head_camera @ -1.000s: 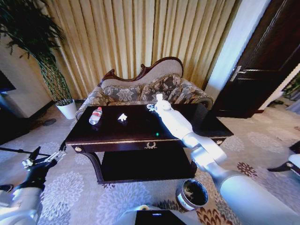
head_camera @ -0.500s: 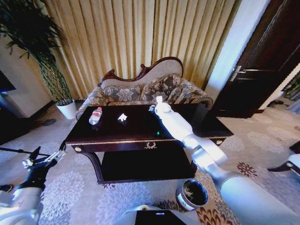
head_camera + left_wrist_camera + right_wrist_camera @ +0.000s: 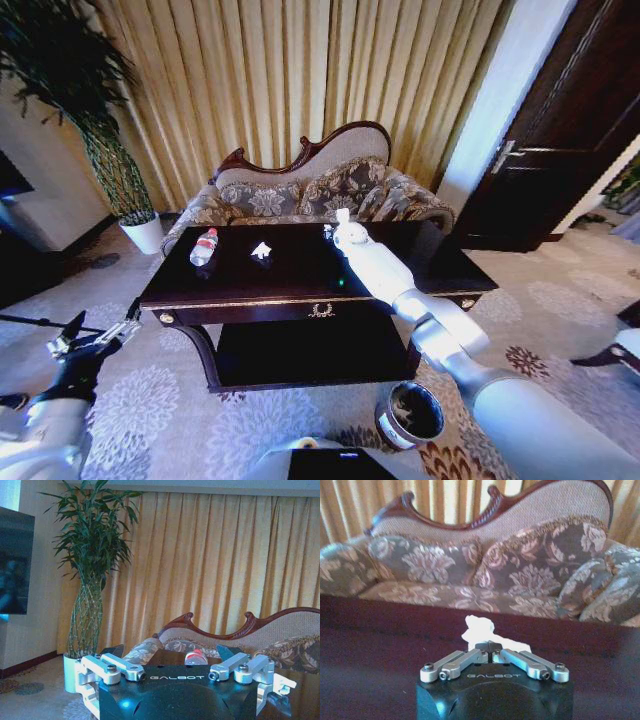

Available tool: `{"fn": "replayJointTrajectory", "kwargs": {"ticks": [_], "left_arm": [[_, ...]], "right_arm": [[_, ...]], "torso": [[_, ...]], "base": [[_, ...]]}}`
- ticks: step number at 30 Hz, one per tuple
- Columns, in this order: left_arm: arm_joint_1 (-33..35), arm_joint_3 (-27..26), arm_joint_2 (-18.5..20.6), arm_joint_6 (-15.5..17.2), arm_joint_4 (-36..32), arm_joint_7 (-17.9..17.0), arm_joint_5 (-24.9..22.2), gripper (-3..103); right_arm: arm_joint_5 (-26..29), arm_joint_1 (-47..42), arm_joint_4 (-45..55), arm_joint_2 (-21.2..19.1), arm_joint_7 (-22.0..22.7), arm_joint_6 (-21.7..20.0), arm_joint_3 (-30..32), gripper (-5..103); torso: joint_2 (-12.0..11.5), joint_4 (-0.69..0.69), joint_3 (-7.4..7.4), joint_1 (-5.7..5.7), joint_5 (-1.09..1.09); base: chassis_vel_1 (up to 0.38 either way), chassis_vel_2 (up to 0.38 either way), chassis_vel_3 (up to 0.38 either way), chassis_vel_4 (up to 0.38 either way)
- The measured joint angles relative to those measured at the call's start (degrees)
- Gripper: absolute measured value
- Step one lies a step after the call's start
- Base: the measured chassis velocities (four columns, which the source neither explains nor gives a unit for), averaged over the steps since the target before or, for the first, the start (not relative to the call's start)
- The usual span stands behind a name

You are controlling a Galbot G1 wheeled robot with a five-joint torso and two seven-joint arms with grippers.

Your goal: Move to the front of the table and place the trash on the table into the trash bin.

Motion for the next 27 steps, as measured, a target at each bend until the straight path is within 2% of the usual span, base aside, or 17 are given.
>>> {"fn": "replayJointTrajectory", "kwargs": {"ticks": [4, 6, 9, 10, 13, 15, 17, 18, 23, 25, 27], "left_arm": [[-0.73, 0.5, 0.4, 0.1, 0.0, -0.06, -0.02, 100], [-0.78, 0.56, 0.42, 0.11, 0.0, -0.06, -0.02, 100], [-1.43, 1.35, 0.71, 0.37, 0.0, -0.11, 0.0, 100], [-1.43, 1.35, 0.71, 0.37, 0.0, -0.11, 0.0, 100], [-1.56, 1.68, 0.77, 0.43, 0.0, -0.18, 0.04, 100], [-1.6, 1.71, 0.77, 0.44, 0.0, -0.22, 0.04, 100], [-1.73, 1.68, 0.73, 0.4, 0.0, -0.22, 0.04, 100], [-1.73, 1.68, 0.73, 0.4, 0.0, -0.22, 0.04, 100], [-1.93, 1.56, 0.82, 0.21, 0.0, -0.2, -0.02, 100], [-1.98, 1.6, 0.87, 0.2, 0.0, -0.21, -0.02, 100], [-2.16, 1.86, 1.09, 0.17, 0.0, -0.18, -0.03, 100]], "right_arm": [[3.81, -2.96, 9.42, -4.19, 1.1, 1.35, -0.55, 0], [4.12, -3.19, 10.32, -4.57, 1.29, 1.39, -0.59, 0], [8.58, -6.0, 20.89, -8.93, 3.59, 2.5, -0.54, 0], [8.58, -6.0, 20.89, -8.93, 3.59, 2.5, -0.54, 0], [12.43, -9.72, 32.85, -14.59, 6.01, 3.61, 0.83, 0], [12.63, -10.22, 34.08, -15.2, 6.26, 3.82, 1.03, 0], [12.44, -13.45, 40.37, -18.85, 6.69, 5.22, 2.6, 0], [12.44, -13.45, 40.37, -18.85, 6.69, 5.22, 2.6, 0], [11.82, -24.02, 50.3, -26.42, 5.04, 7.72, 9.77, 0], [11.76, -26.08, 51.63, -27.36, 4.68, 8.01, 11.24, 0], [11.69, -34.01, 56.35, -30.46, 3.82, 8.96, 16.96, 0]], "torso": [[0.0, -0.01, 0.0, 0.0, 0.01], [0.0, -0.02, 0.0, 0.0, 0.01], [0.0, -0.01, 0.0, 0.0, 0.01], [0.0, -0.01, 0.0, 0.0, 0.01], [0.0, -0.02, -0.01, -0.01, 0.0], [0.0, -0.02, 0.0, -0.01, 0.0], [0.0, 0.0, -0.01, -0.01, 0.0], [0.0, 0.0, -0.01, -0.01, 0.0], [0.0, -0.01, -0.01, -0.01, 0.01], [0.0, -0.02, -0.01, -0.01, 0.02], [0.0, -0.04, -0.01, -0.01, 0.02]], "base": [[0.0, 0.0, 0.0, 0.0], [0.0, 0.0, 0.0, 0.0], [0.0, 0.0, 0.0, 0.0], [0.0, 0.0, 0.0, 0.0], [0.0, 0.0, 0.0, 0.0], [0.0, 0.0, 0.0, 0.0], [0.0, 0.0, 0.0, 0.0], [0.0, 0.0, 0.0, 0.0], [0.0, 0.0, 0.0, 0.0], [0.0, 0.0, 0.0, 0.0], [0.0, 0.0, 0.0, 0.0]]}}
